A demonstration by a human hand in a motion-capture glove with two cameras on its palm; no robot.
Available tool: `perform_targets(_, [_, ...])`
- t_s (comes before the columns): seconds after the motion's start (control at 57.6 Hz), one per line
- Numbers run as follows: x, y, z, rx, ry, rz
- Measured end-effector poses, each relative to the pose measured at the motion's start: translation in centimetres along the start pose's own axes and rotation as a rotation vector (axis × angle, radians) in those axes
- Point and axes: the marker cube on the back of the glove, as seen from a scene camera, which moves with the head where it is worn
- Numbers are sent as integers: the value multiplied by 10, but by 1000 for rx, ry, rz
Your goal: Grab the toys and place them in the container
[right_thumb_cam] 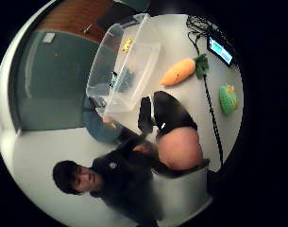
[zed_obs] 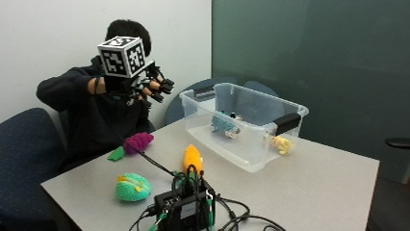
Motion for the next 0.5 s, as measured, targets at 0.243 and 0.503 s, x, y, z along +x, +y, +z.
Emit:
perform_targets(0.243, [-7, -20, 7, -163, 138, -12])
perform_targets(0.503, [-21, -66, 32, -289, 380, -72])
